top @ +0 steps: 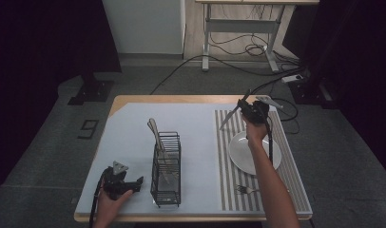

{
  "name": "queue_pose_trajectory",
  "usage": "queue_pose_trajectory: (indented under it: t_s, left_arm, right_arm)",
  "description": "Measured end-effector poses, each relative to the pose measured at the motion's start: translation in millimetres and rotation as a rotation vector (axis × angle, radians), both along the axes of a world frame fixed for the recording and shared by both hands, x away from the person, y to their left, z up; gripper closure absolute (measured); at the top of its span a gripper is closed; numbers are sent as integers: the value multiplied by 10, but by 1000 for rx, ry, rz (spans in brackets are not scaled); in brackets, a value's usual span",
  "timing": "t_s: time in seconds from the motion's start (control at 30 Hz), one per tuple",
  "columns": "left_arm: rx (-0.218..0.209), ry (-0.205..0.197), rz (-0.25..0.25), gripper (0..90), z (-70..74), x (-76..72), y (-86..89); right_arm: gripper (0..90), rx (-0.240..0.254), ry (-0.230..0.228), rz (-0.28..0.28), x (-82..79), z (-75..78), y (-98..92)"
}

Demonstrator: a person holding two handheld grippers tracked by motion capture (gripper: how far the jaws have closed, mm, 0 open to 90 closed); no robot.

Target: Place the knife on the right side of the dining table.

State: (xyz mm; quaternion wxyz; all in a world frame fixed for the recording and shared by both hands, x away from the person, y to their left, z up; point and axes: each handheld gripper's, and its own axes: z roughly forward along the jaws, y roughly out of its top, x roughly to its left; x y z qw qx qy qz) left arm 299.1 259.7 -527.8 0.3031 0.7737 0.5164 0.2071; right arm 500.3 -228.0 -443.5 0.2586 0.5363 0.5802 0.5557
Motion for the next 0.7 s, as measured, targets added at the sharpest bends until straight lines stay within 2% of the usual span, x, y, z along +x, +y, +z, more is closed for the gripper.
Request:
queue_pose_trajectory:
  t_s: [0.23,0.33,0.53,0.7]
  left_arm:
    - [0,0,0,85,0,0,0]
    - [1,0,0,85,0,0,0]
    - [1,0,0,85,0,0,0]
    - [0,0,0,86,0,0,-1]
  right_arm:
    - [777,15,17,-28,-18,-94,-165]
    - [763,17,39,-37,-18,-130,-245]
    - [743,2,42,-49,-25,-166,-296]
    - [720,9,69,-64,-14,-224,-388]
